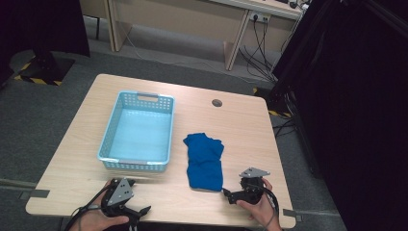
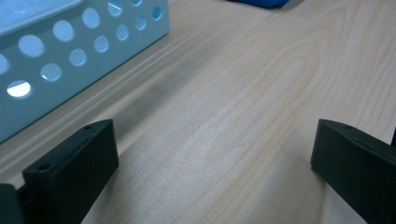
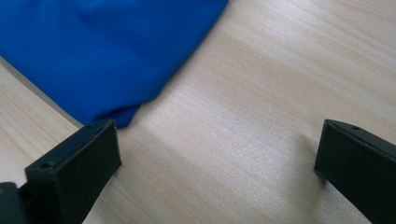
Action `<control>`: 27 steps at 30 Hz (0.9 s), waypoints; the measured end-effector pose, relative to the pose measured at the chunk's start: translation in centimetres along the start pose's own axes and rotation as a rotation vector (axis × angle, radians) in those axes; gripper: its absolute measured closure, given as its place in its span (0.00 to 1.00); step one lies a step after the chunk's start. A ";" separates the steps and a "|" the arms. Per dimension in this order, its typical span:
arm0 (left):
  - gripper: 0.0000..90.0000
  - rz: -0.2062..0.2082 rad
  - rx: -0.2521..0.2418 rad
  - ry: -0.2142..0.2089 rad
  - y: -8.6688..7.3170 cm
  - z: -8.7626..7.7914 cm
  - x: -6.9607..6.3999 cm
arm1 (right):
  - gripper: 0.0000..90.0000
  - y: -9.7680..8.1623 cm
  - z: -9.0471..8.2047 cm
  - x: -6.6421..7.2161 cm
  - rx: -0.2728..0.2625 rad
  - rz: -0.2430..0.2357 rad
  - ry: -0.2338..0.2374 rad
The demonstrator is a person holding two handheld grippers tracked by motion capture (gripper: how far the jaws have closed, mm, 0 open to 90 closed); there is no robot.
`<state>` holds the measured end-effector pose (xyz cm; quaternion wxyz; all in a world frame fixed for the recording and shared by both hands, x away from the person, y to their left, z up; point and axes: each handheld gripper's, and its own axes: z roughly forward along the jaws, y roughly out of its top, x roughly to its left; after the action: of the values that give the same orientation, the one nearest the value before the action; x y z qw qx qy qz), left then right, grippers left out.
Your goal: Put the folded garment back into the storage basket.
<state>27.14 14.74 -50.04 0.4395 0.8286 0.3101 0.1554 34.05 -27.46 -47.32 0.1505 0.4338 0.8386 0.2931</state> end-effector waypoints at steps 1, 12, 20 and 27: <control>0.00 0.000 0.000 0.000 0.0 0.0 0.0 | 0.01 0.0 0.0 0.0 -0.001 0.000 0.000; 0.00 0.000 0.000 0.000 0.0 0.0 0.0 | 0.01 0.1 0.0 0.0 0.001 -0.003 0.001; 0.00 0.000 0.000 0.000 0.0 0.0 0.0 | 0.01 0.2 0.1 -0.1 0.010 -0.021 0.015; 0.00 0.000 0.000 0.000 0.0 0.0 0.0 | 0.01 0.5 0.1 -0.3 0.021 -0.027 0.033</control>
<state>27.15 14.75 -50.03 0.4394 0.8287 0.3101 0.1552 34.55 -27.48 -47.09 0.1359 0.4190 0.8498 0.2894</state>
